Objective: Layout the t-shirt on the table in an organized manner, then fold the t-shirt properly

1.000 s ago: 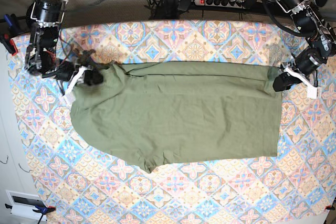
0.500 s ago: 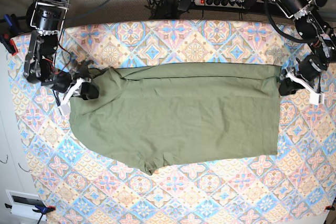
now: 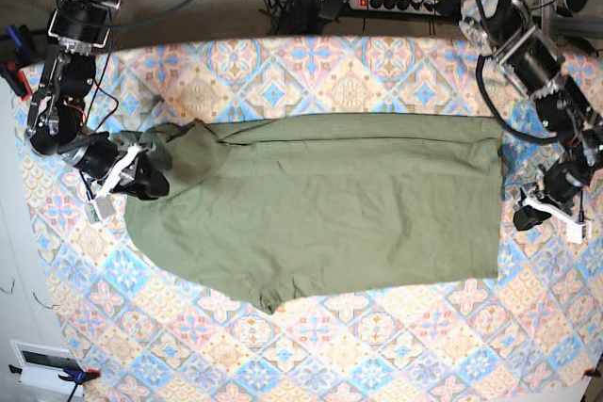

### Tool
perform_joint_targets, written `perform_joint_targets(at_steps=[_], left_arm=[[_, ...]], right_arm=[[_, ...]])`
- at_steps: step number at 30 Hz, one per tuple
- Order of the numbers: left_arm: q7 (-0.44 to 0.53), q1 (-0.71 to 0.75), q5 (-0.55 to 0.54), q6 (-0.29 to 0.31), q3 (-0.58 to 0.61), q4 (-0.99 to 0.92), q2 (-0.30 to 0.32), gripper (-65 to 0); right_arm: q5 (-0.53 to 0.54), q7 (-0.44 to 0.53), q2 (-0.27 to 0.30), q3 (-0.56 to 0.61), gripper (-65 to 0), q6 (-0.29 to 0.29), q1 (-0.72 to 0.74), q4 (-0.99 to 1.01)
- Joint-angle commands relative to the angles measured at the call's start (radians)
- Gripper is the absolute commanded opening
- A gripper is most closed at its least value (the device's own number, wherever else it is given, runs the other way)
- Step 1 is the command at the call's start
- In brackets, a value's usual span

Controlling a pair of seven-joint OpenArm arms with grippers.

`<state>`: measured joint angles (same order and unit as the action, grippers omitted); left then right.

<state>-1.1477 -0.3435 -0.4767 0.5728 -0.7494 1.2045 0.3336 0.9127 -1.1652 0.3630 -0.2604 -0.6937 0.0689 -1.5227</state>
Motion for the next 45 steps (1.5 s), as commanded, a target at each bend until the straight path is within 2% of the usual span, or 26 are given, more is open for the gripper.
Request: perform_joint_targets(at_steps=[1, 6, 9, 18, 27, 32, 36, 45], left_arm=[[0.053, -0.058, 0.005, 0.0, 0.0, -0.015, 0.028, -48.2], [0.174, -0.164, 0.143, -0.009, 0.0, -0.18, 0.026, -36.3], [0.243, -0.214, 0.197, -0.05, 0.0, -0.268, 0.026, -31.7], [0.467, -0.314, 0.326, -0.135, 0.0, -0.496, 0.026, -32.3], [0.596, -0.375, 0.408, -0.141, 0.0, -0.636, 0.026, -32.2], [0.651, -0.369, 0.456, -0.211, 0.0, -0.65, 0.003, -32.2], [0.67, -0.368, 0.488, -0.222, 0.0, -0.65, -0.009, -32.2], [0.693, -0.349, 0.491, -0.333, 0.0, -0.653, -0.032, -32.1]], right_arm=[[0.023, 0.041, 0.02, -0.006, -51.9, -0.004, 0.067, -0.017], [0.001, 0.038, 0.02, -0.001, -51.9, -0.004, 0.159, 0.044], [-0.001, 0.038, 0.021, 0.0, -51.9, -0.004, 0.199, 0.103], [-0.002, 0.041, 0.023, 0.002, -51.9, -0.004, 0.239, 0.179], [-0.002, 0.041, 0.023, 0.002, -51.9, -0.004, 0.237, 0.179], [-0.002, 0.041, 0.023, -0.001, -51.9, -0.004, 0.237, 0.178], [-0.002, 0.041, 0.023, -0.001, -51.9, -0.004, 0.237, 0.175], [-0.002, 0.041, 0.023, -0.004, -51.9, -0.004, 0.234, 0.173]])
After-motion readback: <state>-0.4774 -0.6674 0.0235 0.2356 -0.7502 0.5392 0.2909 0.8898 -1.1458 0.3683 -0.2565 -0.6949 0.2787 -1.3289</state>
